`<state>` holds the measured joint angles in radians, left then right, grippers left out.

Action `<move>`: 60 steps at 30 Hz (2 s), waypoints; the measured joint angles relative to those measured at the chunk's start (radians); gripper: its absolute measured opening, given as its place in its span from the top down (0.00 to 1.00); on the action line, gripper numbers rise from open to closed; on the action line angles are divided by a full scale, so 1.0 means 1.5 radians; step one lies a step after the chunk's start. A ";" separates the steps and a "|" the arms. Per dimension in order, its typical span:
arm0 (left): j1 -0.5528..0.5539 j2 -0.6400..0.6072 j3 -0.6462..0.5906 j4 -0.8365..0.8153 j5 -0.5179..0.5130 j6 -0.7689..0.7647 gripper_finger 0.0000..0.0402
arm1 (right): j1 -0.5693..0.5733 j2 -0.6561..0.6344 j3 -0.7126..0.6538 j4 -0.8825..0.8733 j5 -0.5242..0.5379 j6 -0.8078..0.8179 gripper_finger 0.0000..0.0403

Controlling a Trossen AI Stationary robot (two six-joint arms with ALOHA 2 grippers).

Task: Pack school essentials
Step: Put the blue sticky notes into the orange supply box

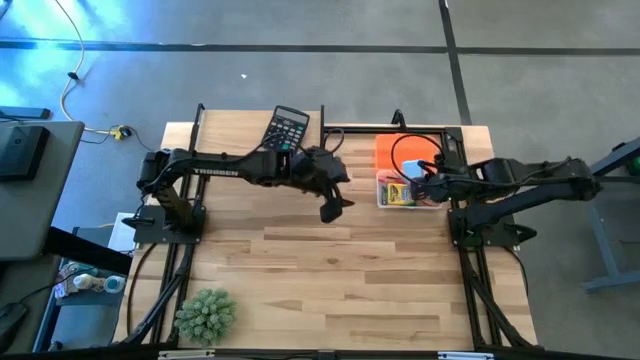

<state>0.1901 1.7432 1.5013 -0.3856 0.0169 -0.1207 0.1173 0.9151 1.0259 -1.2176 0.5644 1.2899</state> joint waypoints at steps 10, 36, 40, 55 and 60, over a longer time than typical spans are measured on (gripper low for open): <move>0.055 0.000 0.000 -0.002 0.054 0.029 0.18 | -0.047 -0.080 -0.218 0.289 -0.036 0.090 0.98; 0.070 0.000 0.000 -0.010 0.054 0.066 0.18 | -0.229 -0.091 -0.442 0.553 -0.220 0.183 0.98; 0.070 0.000 0.000 -0.010 0.052 0.066 0.18 | -0.245 -0.091 -0.442 0.519 -0.244 0.182 0.98; 0.070 0.000 0.000 -0.010 0.051 0.066 0.18 | -0.250 -0.091 -0.442 0.505 -0.227 0.154 0.81; 0.070 0.000 0.000 -0.010 0.051 0.066 0.18 | -0.250 -0.091 -0.442 0.505 -0.222 0.141 0.76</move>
<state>0.2951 1.7435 1.5009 -0.4001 0.0937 -0.0224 -0.2577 0.7788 0.3630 -0.4595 0.2319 1.5011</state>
